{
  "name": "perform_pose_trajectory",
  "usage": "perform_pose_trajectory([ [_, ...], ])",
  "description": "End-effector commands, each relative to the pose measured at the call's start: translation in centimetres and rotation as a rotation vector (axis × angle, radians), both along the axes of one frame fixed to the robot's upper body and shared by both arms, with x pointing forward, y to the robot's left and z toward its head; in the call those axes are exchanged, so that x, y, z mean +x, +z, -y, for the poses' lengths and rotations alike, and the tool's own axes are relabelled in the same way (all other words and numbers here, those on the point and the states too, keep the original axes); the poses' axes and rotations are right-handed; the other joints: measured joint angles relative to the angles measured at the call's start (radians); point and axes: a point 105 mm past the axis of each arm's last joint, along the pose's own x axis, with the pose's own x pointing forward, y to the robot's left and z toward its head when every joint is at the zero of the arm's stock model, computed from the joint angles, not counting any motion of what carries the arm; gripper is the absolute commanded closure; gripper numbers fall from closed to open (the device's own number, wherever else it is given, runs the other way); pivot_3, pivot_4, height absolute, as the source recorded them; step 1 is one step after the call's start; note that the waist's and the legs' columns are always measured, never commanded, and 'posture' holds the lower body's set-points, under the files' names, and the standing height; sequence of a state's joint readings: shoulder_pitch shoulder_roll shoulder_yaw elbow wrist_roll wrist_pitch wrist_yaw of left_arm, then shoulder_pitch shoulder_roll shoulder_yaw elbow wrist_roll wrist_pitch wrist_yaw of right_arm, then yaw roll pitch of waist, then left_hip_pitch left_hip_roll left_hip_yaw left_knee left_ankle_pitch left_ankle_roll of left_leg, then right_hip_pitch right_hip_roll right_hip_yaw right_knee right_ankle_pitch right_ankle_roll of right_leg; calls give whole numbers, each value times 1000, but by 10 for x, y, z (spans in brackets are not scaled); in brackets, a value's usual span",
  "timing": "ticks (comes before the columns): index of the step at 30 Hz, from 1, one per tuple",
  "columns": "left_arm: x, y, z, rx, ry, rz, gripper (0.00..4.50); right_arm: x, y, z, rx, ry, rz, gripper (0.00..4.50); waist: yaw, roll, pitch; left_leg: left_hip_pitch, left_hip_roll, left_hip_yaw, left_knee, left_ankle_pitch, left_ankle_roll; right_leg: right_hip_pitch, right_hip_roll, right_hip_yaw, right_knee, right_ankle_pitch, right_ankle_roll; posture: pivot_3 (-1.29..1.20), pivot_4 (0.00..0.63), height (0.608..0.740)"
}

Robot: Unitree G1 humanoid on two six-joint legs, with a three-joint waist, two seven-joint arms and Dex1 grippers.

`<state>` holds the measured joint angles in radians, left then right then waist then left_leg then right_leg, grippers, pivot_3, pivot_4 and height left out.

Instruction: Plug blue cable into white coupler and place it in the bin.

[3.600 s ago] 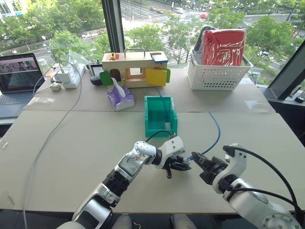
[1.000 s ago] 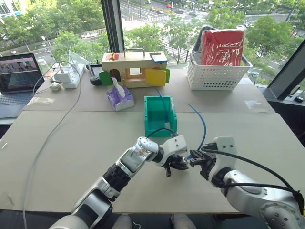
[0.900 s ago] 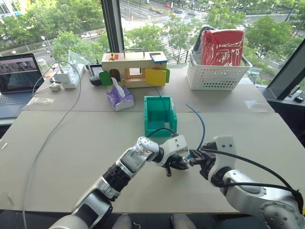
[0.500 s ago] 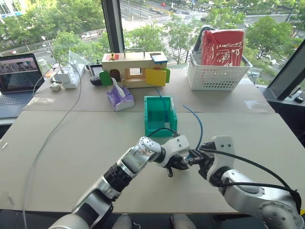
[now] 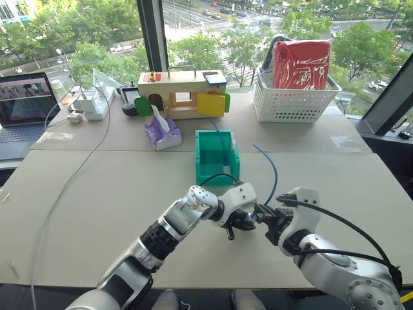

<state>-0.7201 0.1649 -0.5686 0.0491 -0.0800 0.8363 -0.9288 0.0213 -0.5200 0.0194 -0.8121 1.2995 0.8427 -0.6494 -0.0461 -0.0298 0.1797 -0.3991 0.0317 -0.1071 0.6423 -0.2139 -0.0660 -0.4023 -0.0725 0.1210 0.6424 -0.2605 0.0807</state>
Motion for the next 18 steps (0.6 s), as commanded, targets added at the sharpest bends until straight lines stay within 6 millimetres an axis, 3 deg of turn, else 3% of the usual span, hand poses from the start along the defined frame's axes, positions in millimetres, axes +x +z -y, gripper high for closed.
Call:
perform_pose_trajectory([
  [1, -6, 11, 8, -30, -32, 20, 3834, -12, -22, -15, 52, 83, -120, 4500, 0, 0, 0, 0, 0, 0, 0, 0, 0, 0, 0, 0, 0, 0, 0, 0, 150, 740],
  [9, -7, 9, 3, -28, -24, 8, 3834, -16, -38, -16, -1, 136, -176, 4500, -3, -2, -4, 1, 1, 0, -1, 0, 0, 0, 1, 0, 0, 0, 0, 0, 150, 740],
  [18, -5, 8, -1, -31, -10, 5, 3834, -6, -25, -11, 35, 83, -98, 4500, -4, -2, -6, 1, 2, 0, -1, 0, 0, 0, 2, 0, 0, 0, 0, 0, 150, 740],
])
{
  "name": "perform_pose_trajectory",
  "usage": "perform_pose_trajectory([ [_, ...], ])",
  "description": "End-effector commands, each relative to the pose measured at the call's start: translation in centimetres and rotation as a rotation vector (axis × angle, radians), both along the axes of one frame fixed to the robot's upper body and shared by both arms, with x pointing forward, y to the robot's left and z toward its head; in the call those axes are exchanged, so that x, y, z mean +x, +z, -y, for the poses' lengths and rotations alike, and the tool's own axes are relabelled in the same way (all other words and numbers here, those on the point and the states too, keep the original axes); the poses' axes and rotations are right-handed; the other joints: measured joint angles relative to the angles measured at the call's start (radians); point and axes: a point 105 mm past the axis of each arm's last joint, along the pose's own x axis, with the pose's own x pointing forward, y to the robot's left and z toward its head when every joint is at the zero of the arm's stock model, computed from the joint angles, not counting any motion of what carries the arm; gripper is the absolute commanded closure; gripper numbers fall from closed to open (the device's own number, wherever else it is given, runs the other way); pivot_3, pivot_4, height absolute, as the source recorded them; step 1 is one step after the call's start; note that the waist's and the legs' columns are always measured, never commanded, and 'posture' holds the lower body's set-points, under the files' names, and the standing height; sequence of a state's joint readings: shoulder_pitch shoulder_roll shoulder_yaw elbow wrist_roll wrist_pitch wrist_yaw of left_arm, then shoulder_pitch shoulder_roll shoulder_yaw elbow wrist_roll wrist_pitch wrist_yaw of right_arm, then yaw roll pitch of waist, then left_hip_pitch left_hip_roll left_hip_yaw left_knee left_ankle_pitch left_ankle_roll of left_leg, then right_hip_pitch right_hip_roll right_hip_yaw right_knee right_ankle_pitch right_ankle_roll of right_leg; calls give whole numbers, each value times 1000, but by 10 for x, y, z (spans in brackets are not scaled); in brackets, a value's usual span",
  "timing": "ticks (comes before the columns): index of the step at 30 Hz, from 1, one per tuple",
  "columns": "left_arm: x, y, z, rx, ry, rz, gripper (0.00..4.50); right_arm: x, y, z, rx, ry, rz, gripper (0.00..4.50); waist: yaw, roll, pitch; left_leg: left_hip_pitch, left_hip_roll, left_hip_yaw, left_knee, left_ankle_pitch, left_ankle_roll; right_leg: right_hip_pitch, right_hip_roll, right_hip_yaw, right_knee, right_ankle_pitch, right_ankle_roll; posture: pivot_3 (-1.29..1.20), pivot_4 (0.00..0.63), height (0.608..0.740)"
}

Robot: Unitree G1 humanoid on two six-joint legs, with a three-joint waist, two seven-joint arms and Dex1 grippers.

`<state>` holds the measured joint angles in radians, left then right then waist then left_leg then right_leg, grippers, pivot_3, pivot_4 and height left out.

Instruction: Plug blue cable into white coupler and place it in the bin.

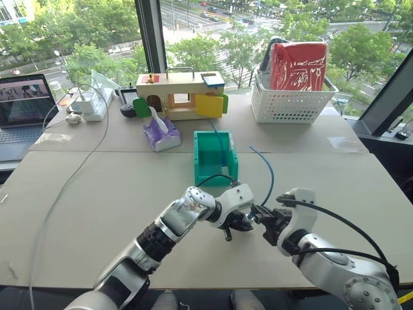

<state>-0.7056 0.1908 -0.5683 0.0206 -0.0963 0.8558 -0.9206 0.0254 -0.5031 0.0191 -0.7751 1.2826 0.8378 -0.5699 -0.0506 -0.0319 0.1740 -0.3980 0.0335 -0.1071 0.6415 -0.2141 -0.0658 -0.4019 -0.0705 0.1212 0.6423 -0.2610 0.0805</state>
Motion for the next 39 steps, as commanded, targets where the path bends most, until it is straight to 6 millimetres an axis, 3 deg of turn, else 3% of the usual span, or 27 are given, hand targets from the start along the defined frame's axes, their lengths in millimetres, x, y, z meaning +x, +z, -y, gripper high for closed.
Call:
perform_pose_trajectory([
  [1, -4, 12, 5, -52, -32, 0, 3334, -7, -18, -5, -5, 37, -81, 4500, 0, 0, 0, 0, 0, 0, 0, 0, 0, 0, 0, 0, 0, 0, 0, 0, 150, 740],
  [3, -8, 15, 4, -81, -81, -13, 2470, -4, -14, 2, -15, 12, -58, 4500, 1, 0, 0, 0, 0, 0, 0, 0, 0, 0, 0, 0, 0, 0, 0, 0, 150, 740],
  [5, -9, 17, 3, -99, -116, -7, 2008, -2, -12, 6, -22, -4, -44, 4500, 1, 0, 0, 0, 0, 0, 0, 0, 0, 0, 0, 0, 0, 0, 0, 0, 150, 740],
  [6, -10, 16, -5, -101, -160, -7, 1476, 1, -6, 13, -22, -24, -23, 4500, 1, 0, 0, 0, 0, 0, 0, 0, 0, -1, 0, 0, 0, 0, 0, 0, 150, 740],
  [13, 4, 27, -51, -143, -201, 68, 1387, 8, 42, 48, 11, -53, 102, 4500, 4, 1, 1, -2, 0, 0, 0, 0, 0, -2, 0, 0, 0, 0, -1, 0, 150, 740],
  [17, 10, 37, -65, -198, -172, 112, 1387, 21, 82, 64, -15, -16, 185, 4500, 5, 1, 2, -3, -1, 0, 0, 0, 0, -1, -2, 0, -1, 1, -1, 0, 150, 740],
  [21, 16, 36, -73, -204, -98, 139, 1387, 45, 125, 44, -34, 145, 284, 4500, 0, 2, 2, -3, -1, 0, 0, 0, 0, -2, -1, 1, -1, 3, -5, 0, 150, 740],
  [23, 14, 34, -75, -203, -84, 146, 1387, 58, 134, 30, -46, 220, 301, 4500, -7, 2, 2, -2, -1, 0, 0, 0, 0, -2, -1, 1, -1, 3, -5, 0, 150, 740],
  [27, 7, 28, -82, -195, -26, 159, 1387, 101, 128, 3, -95, 311, 295, 4500, -15, 2, 3, -2, 1, 0, -1, 0, 0, -2, 1, 1, -1, 4, -7, 0, 150, 740],
  [36, 2, 39, -100, -247, 177, 208, 1387, 153, 105, -38, -186, 480, 296, 4500, -11, 6, 6, -7, 0, -1, -1, 0, 0, -8, -1, -1, 1, 4, -8, 0, 150, 740],
  [38, 2, 42, -104, -253, 226, 228, 1329, 160, 109, -50, -150, 510, 305, 3617, -14, 6, 6, -7, -1, -1, -1, 0, 0, -8, -1, -1, 2, 5, -8, 0, 150, 740],
  [39, 2, 44, -106, -256, 249, 234, 1329, 161, 112, -55, -140, 531, 312, 3485, -16, 6, 6, -7, -1, -1, -1, 0, 0, -8, -1, -1, 2, 5, -8, 0, 150, 740],
])
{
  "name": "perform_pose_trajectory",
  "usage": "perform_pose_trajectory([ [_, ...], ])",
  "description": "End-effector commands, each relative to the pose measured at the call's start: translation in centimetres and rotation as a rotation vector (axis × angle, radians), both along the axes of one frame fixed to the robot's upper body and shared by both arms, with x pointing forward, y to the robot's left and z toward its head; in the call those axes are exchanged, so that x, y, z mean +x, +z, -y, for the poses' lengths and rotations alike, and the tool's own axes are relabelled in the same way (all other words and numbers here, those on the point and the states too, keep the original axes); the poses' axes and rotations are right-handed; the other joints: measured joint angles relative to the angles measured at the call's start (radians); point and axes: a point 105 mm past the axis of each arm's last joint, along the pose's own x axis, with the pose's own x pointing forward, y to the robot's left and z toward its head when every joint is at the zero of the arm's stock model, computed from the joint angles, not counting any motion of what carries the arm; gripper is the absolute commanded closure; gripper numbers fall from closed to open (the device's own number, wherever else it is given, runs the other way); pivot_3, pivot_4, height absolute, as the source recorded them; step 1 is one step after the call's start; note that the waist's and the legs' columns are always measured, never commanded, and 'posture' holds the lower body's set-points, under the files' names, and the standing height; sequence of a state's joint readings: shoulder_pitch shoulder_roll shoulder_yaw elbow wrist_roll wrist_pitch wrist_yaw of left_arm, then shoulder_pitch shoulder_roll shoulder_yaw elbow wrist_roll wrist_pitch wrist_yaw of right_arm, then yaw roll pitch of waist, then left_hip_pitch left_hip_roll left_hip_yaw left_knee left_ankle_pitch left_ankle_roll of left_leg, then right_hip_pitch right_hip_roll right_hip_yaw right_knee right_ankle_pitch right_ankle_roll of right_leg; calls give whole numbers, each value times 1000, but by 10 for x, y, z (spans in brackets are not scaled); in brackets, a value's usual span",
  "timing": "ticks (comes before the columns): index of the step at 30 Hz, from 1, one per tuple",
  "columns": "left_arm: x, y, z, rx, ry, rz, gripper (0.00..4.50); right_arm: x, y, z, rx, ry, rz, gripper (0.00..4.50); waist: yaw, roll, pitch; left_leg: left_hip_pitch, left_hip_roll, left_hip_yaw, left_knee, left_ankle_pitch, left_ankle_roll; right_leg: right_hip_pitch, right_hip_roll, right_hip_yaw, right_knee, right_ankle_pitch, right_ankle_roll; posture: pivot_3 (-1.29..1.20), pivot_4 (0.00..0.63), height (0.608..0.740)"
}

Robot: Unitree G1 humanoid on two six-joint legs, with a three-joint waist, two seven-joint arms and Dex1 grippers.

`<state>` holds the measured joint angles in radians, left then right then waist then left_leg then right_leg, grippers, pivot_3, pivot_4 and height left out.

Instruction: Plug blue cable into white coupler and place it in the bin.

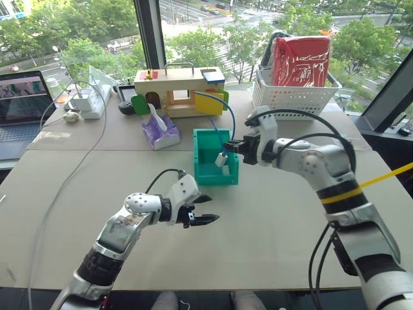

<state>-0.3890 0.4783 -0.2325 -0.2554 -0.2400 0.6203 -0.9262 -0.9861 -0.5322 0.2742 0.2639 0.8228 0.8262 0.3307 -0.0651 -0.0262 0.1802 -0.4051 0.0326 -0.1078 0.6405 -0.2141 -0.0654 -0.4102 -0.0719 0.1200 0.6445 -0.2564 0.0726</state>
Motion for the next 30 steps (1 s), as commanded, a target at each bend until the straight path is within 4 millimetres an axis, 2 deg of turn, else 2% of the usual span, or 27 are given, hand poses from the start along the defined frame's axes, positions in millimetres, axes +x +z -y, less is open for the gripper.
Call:
perform_pose_trajectory([
  [1, -2, 18, -4, -43, 65, 57, 1329, 8, 26, -15, 45, 74, 77, 3105, -3, 0, 0, 0, 0, 0, 0, 0, 0, 0, 0, 0, 0, 0, 0, 0, 150, 740],
  [5, 2, 29, -14, -79, 128, 103, 1329, 10, 42, -17, 80, 104, 104, 1811, -5, 1, 1, 0, 0, 0, 0, 0, 0, -2, 0, 0, 3, 0, 0, 0, 150, 740],
  [7, 12, 53, -19, -182, 173, 154, 1329, 5, 59, -11, 130, 130, 131, 1026, -1, 1, 1, 0, 0, 0, 0, 0, 0, -2, 0, 0, 3, 0, 0, 0, 150, 740],
  [9, 17, 69, -24, -250, 199, 191, 1329, -1, 71, -8, 162, 157, 151, 296, 1, 1, 1, -1, 0, 0, 0, 0, 0, -2, 0, -1, 3, 0, 0, 0, 150, 740],
  [10, 19, 74, -28, -261, 209, 193, 1329, -5, 81, 1, 188, 156, 172, 94, 1, 0, 1, -1, -1, 0, 0, 0, -1, -2, -1, -1, 3, 0, 0, 0, 150, 740],
  [12, 17, 74, -41, -235, 200, 190, 1329, -16, 100, 29, 226, 130, 241, 94, 0, 1, 1, -1, -1, 0, 0, 0, -1, -2, -1, -1, 3, 0, 0, 0, 150, 740],
  [15, 14, 71, -71, -201, 223, 149, 1329, -44, 104, 78, 163, 79, 350, 94, 7, 1, 1, -2, -1, -1, -1, 0, 0, -2, -1, -2, 2, 0, 0, 0, 150, 740],
  [17, 19, 73, -91, -207, 278, 148, 1329, -58, 91, 105, 102, 5, 379, 94, 11, 1, 1, -1, -1, -1, -1, -1, 2, -2, -2, -3, 1, 0, 0, 0, 150, 740],
  [19, 24, 76, -105, -210, 315, 156, 1329, -74, 70, 123, 42, -35, 373, 94, 9, 0, 1, -1, -1, -1, -1, -1, 2, -1, -2, -4, -1, 0, 0, 0, 150, 740],
  [23, 43, 74, -130, -167, 418, 240, 1329, -97, 16, 134, 21, -105, 306, 94, 3, 0, 2, 1, -1, 0, 0, -1, 2, 0, -2, -2, 2, 0, 0, 0, 150, 740],
  [25, 49, 72, -137, -142, 447, 276, 1329, -103, -3, 134, 10, -160, 296, 94, -3, 0, 2, 2, -1, 1, 0, -1, 2, 1, -1, -1, 2, 0, 0, 0, 150, 740],
  [30, 51, 60, -140, -160, 461, 252, 1329, -103, -25, 137, 53, -286, 290, 94, -7, 1, 2, 6, 0, 2, 0, 0, 0, 4, -1, 0, 2, -2, 3, 0, 150, 740],
])
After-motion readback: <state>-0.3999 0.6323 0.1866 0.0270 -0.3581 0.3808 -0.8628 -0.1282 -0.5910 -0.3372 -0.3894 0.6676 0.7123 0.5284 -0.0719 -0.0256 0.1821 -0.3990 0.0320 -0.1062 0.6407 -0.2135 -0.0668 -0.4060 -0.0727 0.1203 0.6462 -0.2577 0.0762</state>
